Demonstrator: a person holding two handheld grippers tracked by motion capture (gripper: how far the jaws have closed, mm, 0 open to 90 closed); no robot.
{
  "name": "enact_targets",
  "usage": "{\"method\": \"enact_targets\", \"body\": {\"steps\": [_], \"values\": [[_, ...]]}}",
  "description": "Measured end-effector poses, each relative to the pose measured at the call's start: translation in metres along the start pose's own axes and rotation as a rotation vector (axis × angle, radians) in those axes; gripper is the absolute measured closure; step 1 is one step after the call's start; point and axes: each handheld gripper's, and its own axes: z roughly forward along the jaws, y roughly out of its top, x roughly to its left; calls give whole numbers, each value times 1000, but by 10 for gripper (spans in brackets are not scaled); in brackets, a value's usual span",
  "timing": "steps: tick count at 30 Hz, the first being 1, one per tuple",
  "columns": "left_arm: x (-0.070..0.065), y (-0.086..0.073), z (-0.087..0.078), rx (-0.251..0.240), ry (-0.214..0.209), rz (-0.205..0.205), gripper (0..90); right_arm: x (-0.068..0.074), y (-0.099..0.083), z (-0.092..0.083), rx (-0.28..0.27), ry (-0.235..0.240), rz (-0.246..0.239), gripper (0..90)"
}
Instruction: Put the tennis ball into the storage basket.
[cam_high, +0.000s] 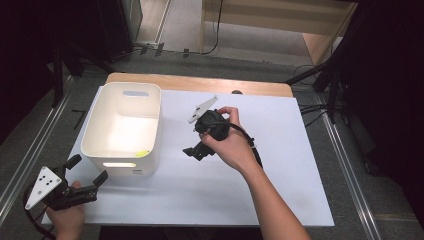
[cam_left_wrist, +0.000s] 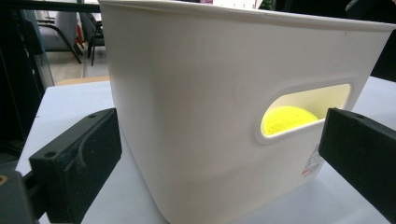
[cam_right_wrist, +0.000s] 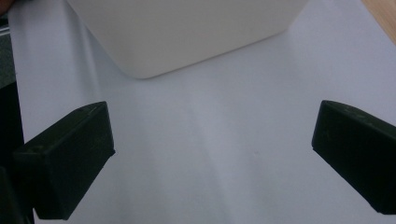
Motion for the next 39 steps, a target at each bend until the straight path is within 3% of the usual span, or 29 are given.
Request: {"method": "enact_targets", "body": {"steps": [39], "values": [[-1,0,0,4,6,6,0,-6,-107,-32,-84,-79,175,0]]}}
